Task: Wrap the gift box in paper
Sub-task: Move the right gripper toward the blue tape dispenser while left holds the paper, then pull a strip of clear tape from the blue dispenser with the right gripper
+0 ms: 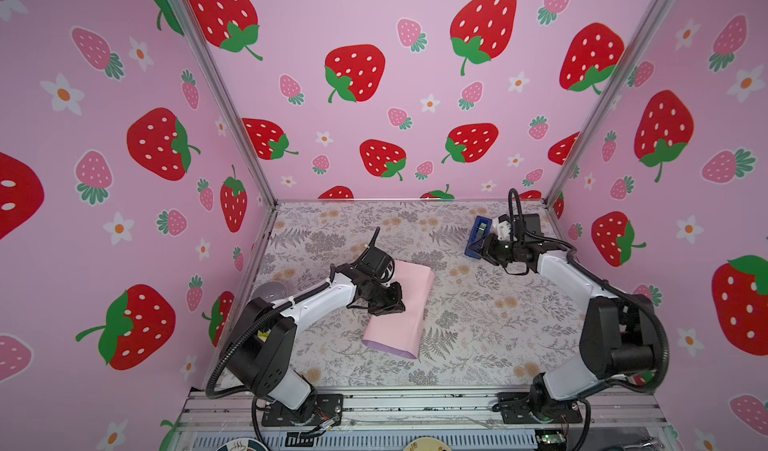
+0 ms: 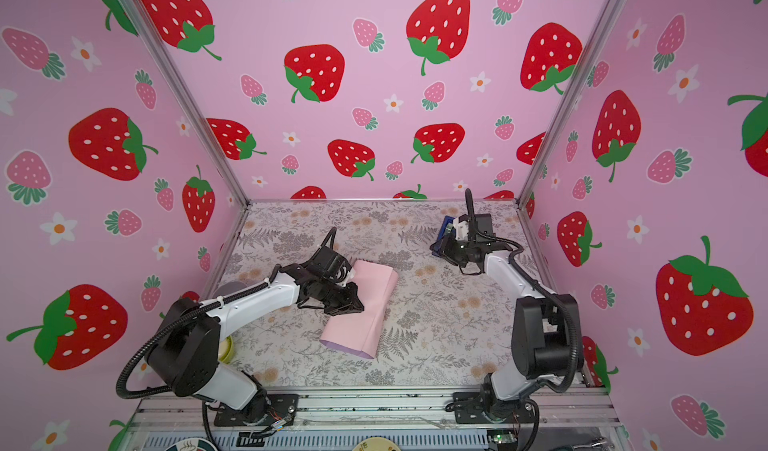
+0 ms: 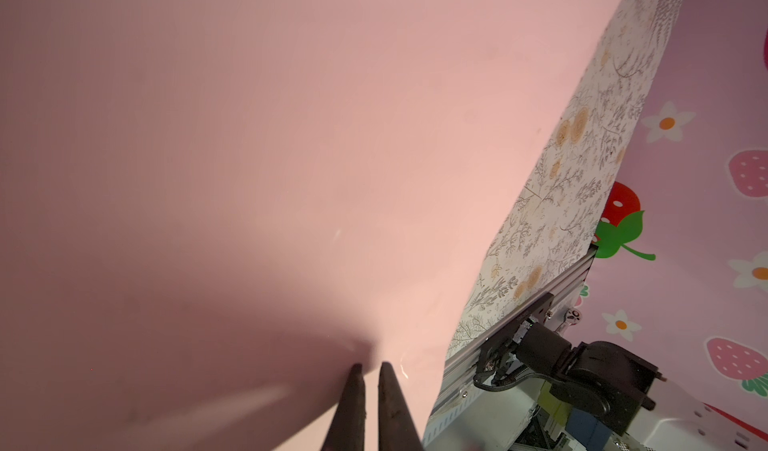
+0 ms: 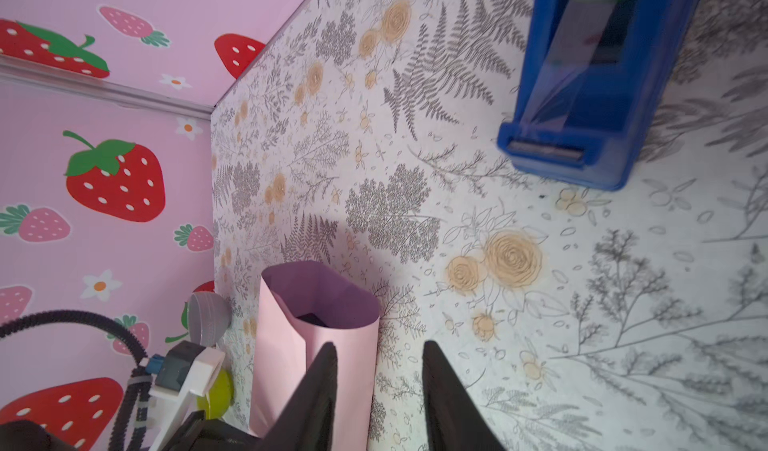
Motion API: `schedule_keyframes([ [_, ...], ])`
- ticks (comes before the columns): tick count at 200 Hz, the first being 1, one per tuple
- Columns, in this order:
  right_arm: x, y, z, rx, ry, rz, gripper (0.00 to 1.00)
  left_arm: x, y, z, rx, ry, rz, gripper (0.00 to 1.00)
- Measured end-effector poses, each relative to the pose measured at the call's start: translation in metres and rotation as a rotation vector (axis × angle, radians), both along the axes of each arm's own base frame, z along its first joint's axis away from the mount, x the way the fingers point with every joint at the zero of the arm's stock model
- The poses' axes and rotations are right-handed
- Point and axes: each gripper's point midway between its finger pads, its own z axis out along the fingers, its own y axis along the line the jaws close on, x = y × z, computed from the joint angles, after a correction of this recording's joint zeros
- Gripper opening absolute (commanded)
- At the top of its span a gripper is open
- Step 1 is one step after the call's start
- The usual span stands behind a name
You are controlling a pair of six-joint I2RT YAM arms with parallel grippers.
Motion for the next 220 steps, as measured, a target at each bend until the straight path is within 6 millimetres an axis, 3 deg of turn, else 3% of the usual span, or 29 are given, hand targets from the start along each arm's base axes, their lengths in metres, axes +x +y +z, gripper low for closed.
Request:
schedule_keyframes([
  [40,0.049,-0.024,-0.022,0.058,0.033,0.003,0.32,0.000,0.000,0.000,0.000,0.000,0.000,0.12],
  [92,0.085,-0.043,-0.044,0.098,0.062,-0.021,0.31,0.000,0.000,0.000,0.000,0.000,0.000,0.12],
  [151,0.088,-0.035,-0.070,0.201,0.124,0.011,0.30,0.000,0.000,0.000,0.000,0.000,0.000,0.12],
  [220,0.093,-0.020,-0.073,0.338,0.116,0.049,0.18,0.000,0.000,0.000,0.000,0.001,0.000,0.12],
])
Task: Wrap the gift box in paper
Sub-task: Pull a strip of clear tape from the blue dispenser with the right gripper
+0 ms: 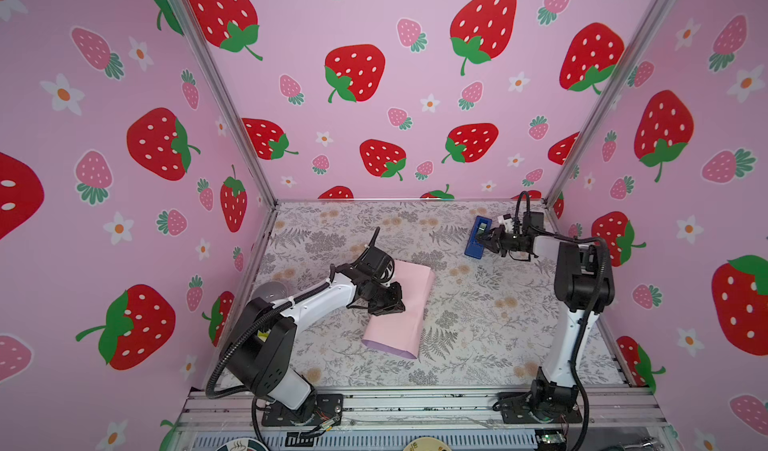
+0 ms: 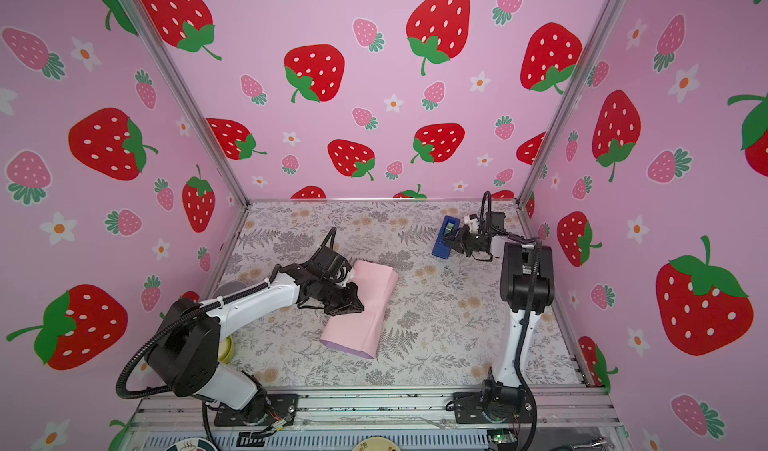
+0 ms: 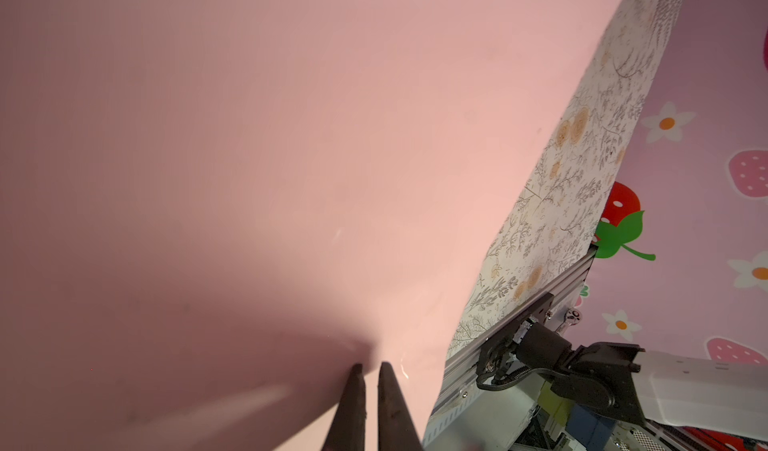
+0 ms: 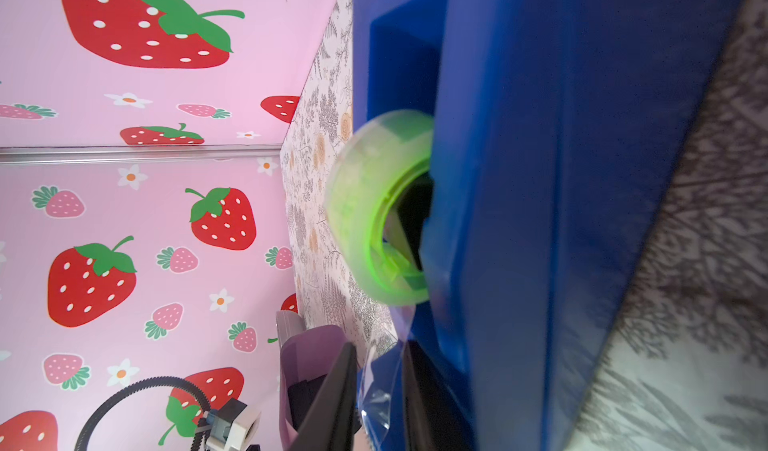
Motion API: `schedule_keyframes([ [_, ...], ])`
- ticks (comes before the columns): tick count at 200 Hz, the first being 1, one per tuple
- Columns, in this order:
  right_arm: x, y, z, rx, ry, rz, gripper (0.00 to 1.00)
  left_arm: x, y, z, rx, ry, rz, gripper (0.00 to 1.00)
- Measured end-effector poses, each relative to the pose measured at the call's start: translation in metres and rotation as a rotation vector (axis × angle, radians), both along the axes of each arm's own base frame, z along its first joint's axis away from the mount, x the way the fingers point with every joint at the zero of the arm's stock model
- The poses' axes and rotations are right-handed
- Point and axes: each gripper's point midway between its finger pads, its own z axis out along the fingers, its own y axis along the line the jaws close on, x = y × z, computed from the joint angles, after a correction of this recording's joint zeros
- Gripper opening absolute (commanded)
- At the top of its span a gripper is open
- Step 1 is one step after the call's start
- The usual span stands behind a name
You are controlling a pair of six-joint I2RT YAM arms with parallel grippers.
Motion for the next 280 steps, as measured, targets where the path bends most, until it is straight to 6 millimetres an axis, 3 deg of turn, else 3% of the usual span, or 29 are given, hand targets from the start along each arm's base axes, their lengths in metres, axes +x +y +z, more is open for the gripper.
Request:
schedule_keyframes([
  [44,0.001,0.002,0.004,0.033,0.016,-0.006,0.00,0.000,0.000,0.000,0.000,0.000,0.000,0.12],
  [98,-0.004,0.002,0.011,0.037,0.023,-0.012,0.00,0.000,0.000,0.000,0.000,0.000,0.000,0.12],
  [155,-0.037,0.008,0.051,0.046,-0.043,0.007,0.00,0.000,0.000,0.000,0.000,0.000,0.000,0.12],
  [178,-0.064,0.016,0.043,0.046,-0.013,0.027,0.00,0.000,0.000,0.000,0.000,0.000,0.000,0.12],
  [202,-0.079,0.022,0.029,0.040,0.019,0.043,0.00,0.000,0.000,0.000,0.000,0.001,-0.001,0.12],
  [255,-0.086,0.022,0.012,0.013,0.010,0.067,0.00,0.000,0.000,0.000,-0.004,0.003,-0.003,0.12],
  [280,-0.086,0.021,-0.014,-0.026,0.022,0.079,0.00,0.000,0.000,0.000,-0.004,0.001,-0.004,0.12],
])
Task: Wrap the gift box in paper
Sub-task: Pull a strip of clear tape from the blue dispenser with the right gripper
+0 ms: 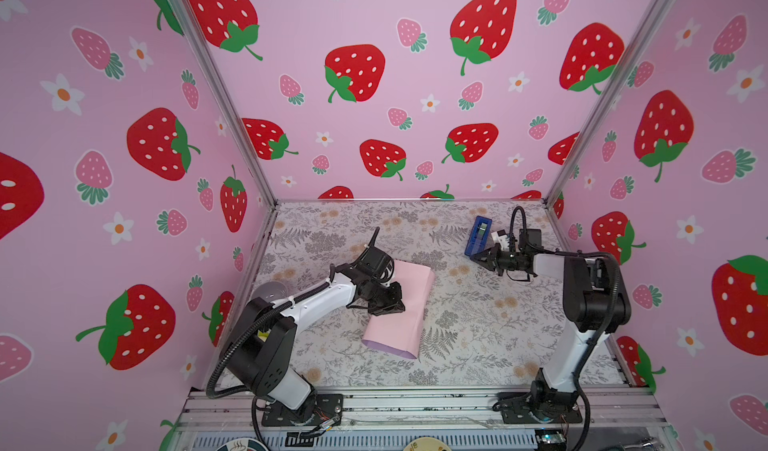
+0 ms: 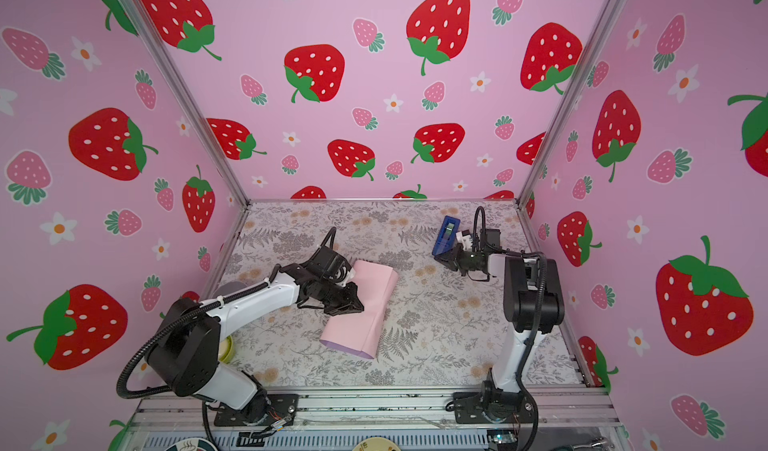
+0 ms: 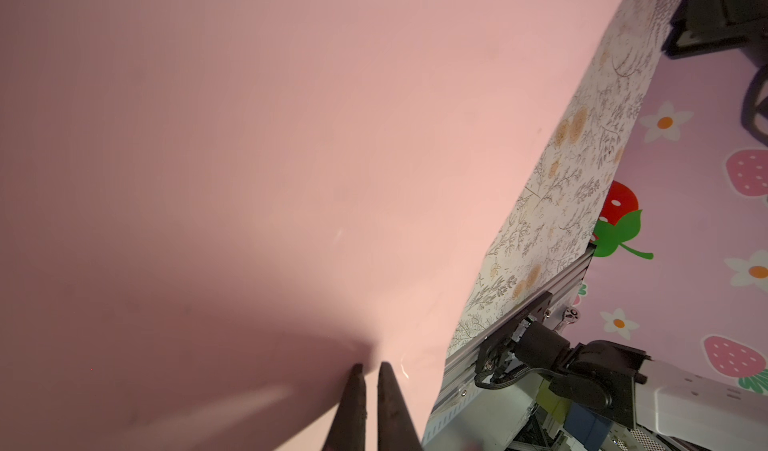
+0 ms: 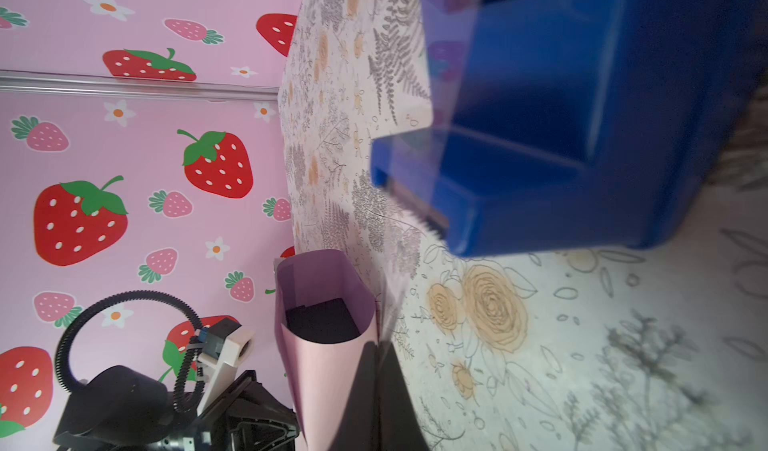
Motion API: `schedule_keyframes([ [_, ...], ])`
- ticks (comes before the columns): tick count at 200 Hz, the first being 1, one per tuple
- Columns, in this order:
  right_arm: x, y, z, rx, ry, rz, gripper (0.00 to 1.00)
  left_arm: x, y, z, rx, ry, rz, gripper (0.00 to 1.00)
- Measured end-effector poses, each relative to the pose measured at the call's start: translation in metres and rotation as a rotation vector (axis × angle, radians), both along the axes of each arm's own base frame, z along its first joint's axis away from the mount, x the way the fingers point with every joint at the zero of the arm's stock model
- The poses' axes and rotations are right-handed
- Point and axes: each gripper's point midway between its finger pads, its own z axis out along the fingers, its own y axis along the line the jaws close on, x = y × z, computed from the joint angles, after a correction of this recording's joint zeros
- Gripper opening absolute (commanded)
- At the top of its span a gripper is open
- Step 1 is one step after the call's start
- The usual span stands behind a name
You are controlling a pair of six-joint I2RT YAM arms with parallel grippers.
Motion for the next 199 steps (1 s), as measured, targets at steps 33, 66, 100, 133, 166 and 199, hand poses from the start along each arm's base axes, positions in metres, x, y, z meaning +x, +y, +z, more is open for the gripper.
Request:
schedule_keyframes([
  [33,-0.002,-0.008,-0.025,-0.068,0.000,-0.005,0.00,0.000,0.000,0.000,0.000,0.002,0.000,0.12],
  [66,0.000,-0.016,-0.026,-0.108,-0.034,-0.019,0.00,0.000,0.000,0.000,-0.002,0.003,-0.001,0.12],
  [100,-0.006,-0.021,-0.012,-0.161,-0.055,-0.020,0.00,0.000,0.000,0.000,-0.002,0.003,-0.001,0.12],
  [133,-0.003,-0.025,-0.021,-0.213,-0.047,-0.013,0.00,0.000,0.000,0.000,-0.005,0.007,-0.001,0.12],
  [166,-0.013,-0.033,-0.046,-0.274,0.033,-0.017,0.00,0.000,0.000,0.000,-0.005,0.007,-0.001,0.12],
  [199,-0.019,-0.034,-0.048,-0.284,0.055,-0.005,0.00,0.000,0.000,-0.001,-0.005,0.007,-0.001,0.12],
])
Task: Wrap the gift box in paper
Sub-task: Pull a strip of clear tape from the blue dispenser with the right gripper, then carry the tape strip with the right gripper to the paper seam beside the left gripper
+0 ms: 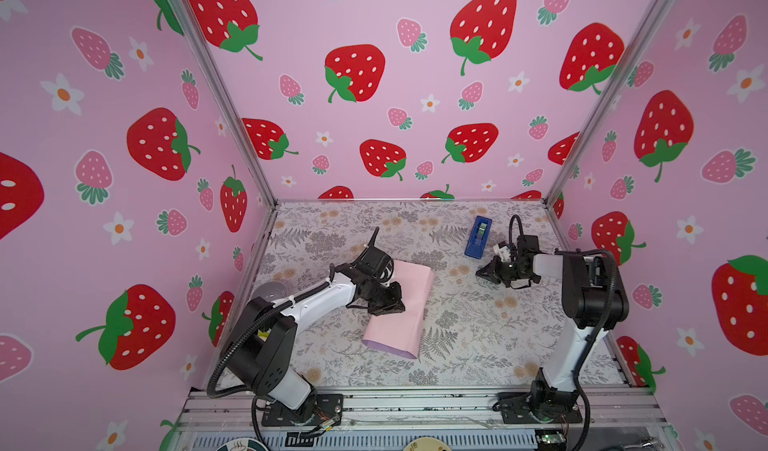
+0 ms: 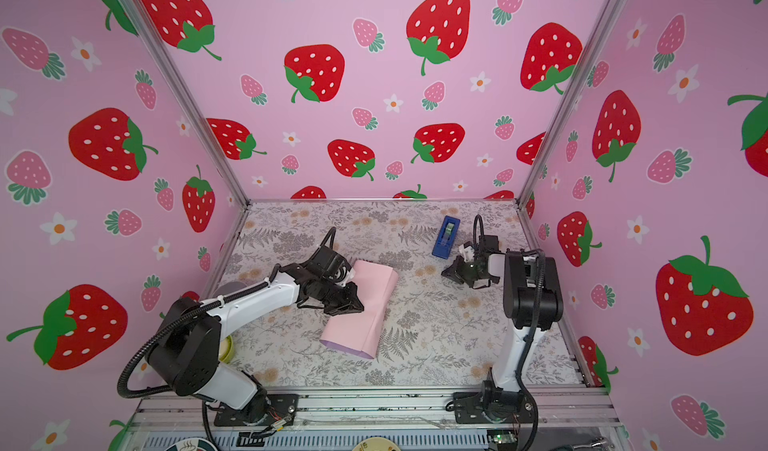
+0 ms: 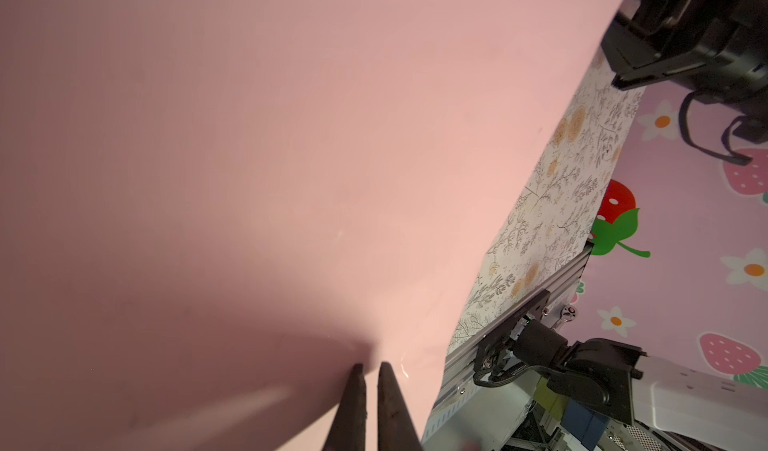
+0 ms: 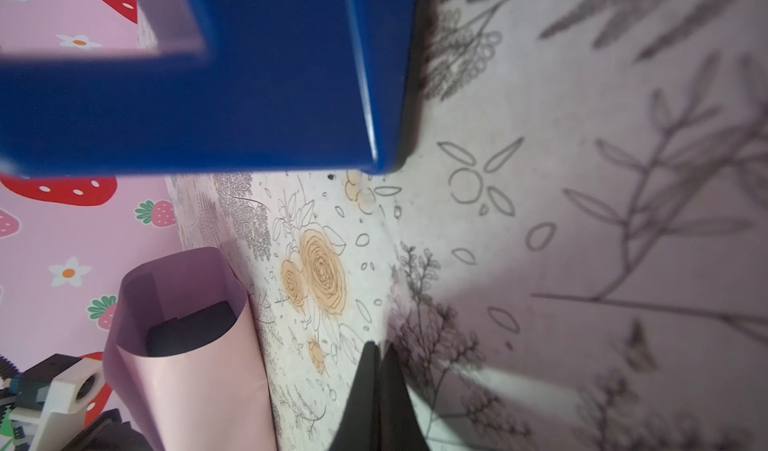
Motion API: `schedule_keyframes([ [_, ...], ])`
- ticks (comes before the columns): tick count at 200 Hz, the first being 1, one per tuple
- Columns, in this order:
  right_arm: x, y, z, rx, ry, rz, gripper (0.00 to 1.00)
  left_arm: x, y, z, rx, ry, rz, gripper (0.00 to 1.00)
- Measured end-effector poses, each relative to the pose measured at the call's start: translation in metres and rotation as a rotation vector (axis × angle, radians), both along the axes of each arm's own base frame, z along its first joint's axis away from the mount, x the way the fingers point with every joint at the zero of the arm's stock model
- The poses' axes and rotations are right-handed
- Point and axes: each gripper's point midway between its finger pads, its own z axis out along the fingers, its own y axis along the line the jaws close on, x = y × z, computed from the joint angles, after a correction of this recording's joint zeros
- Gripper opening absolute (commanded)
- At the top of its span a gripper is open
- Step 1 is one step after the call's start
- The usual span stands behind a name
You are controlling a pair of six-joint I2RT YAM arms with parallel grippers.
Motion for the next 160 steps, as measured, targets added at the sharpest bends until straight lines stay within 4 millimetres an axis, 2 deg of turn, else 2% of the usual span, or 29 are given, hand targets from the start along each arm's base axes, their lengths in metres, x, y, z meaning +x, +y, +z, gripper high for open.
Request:
schedule_keyframes([
  [24,-0.005,0.001,0.013,-0.014,-0.010,0.006,0.00,0.000,0.000,0.000,0.000,0.000,0.000,0.12],
  [41,-0.008,0.005,0.037,-0.008,-0.053,0.027,0.00,0.000,0.000,0.000,0.000,0.000,0.000,0.12],
  [53,-0.015,0.017,0.058,0.004,-0.089,0.066,0.00,0.000,0.000,0.000,0.000,0.000,0.000,0.12],
  [81,-0.050,0.072,0.104,0.059,-0.156,0.245,0.00,0.000,0.000,0.000,0.000,0.000,-0.001,0.12],
  [88,-0.067,0.096,0.117,0.086,-0.172,0.323,0.00,0.000,0.000,0.000,0.000,-0.001,-0.002,0.12],
  [107,-0.102,0.138,0.134,0.131,-0.182,0.472,0.00,0.000,0.000,0.000,0.000,-0.001,-0.004,0.12],
  [124,-0.139,0.173,0.140,0.159,-0.166,0.607,0.00,0.000,0.000,0.000,0.000,-0.003,-0.007,0.12],
  [145,-0.174,0.197,0.142,0.177,-0.140,0.718,0.00,0.000,0.000,0.000,0.001,-0.003,-0.009,0.12],
  [160,-0.187,0.207,0.139,0.179,-0.121,0.765,0.00,0.000,0.000,0.000,0.001,-0.005,-0.011,0.12],
])
